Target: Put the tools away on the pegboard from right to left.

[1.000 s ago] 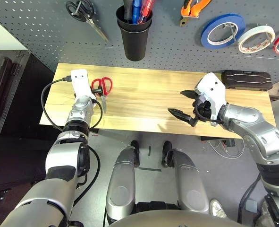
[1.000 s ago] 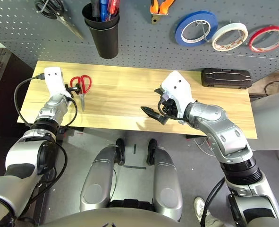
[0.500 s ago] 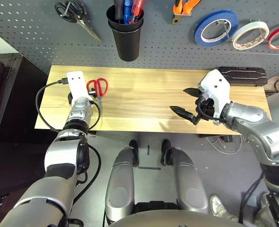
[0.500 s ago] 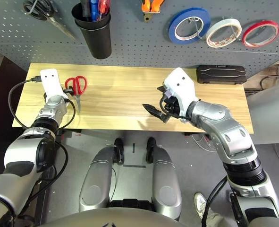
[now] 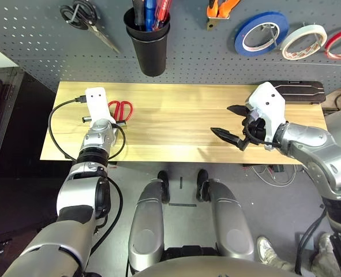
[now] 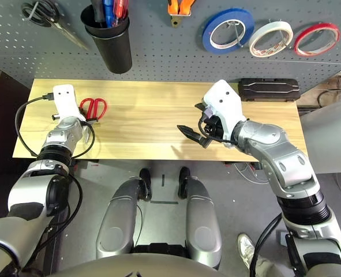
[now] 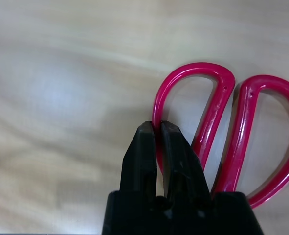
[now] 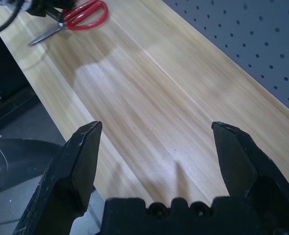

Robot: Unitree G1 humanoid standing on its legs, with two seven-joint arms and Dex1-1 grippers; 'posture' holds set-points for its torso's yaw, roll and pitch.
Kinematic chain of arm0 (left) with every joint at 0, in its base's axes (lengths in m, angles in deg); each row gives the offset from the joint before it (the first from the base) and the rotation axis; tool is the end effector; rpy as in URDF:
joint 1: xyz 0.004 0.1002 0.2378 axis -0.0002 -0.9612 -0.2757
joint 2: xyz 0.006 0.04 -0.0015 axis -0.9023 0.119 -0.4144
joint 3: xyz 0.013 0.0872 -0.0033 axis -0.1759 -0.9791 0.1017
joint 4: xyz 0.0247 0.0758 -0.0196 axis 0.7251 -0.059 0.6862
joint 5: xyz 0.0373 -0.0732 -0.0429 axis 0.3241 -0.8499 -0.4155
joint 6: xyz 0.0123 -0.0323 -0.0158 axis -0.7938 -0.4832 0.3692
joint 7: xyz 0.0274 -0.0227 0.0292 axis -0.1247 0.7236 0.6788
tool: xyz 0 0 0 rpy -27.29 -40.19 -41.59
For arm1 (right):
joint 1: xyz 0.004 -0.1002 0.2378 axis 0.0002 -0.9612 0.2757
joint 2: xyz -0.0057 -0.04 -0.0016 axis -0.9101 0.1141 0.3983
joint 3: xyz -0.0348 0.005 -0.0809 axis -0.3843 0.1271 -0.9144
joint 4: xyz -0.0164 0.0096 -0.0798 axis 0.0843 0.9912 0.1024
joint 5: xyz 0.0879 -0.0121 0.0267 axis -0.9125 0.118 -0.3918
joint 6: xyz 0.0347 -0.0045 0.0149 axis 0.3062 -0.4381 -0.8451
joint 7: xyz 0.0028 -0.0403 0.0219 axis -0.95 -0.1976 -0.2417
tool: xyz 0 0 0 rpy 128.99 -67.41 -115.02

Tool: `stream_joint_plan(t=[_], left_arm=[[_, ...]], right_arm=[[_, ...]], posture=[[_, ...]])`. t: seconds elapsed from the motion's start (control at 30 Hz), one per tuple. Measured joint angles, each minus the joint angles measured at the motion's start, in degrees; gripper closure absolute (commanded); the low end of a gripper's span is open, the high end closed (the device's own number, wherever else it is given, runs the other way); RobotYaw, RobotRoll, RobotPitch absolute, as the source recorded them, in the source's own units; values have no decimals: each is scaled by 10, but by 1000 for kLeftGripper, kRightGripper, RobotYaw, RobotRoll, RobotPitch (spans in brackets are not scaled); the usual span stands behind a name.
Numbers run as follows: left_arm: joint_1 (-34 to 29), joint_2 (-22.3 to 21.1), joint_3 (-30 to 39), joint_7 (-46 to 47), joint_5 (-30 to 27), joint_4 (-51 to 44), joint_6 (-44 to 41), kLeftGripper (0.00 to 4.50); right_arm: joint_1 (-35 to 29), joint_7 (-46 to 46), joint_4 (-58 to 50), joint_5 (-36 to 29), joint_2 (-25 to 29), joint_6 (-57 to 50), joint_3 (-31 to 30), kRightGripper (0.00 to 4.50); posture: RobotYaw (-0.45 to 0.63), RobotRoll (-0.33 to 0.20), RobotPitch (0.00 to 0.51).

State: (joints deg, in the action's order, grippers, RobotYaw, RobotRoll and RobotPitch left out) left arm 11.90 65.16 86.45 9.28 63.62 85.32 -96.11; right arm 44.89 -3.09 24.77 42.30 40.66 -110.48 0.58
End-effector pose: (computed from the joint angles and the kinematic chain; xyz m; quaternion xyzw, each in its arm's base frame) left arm 0.2946 0.2259 0.0972 -0.0295 0.2118 0.1655 0.9627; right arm 0.2288 -0.1910 0.1798 -0.1661 0.0801 0.4034 0.8962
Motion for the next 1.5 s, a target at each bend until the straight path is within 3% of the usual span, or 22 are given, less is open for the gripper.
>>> stream_joint_plan(t=[0.2,0.53,0.87,1.13,1.5], left_arm=[[-55,38,23,7,-24,-113,-36,4468],[-116,94,58,5,-71,-301,22,4468],[-170,113,77,17,-93,-445,21,4468],[-163,100,106,27,-112,-509,23,4468],[-98,74,113,36,-160,-581,2,4468]], right_arm=[[16,17,39,7,0,39,-7,0],[40,62,97,2,-15,90,-14,0],[64,116,153,-15,-42,132,-19,0],[88,141,205,-11,-70,185,-25,0],[93,152,241,-7,-97,261,-23,0]], posture=[[32,0,411],[124,0,376],[240,0,326],[296,0,302],[313,0,280]])
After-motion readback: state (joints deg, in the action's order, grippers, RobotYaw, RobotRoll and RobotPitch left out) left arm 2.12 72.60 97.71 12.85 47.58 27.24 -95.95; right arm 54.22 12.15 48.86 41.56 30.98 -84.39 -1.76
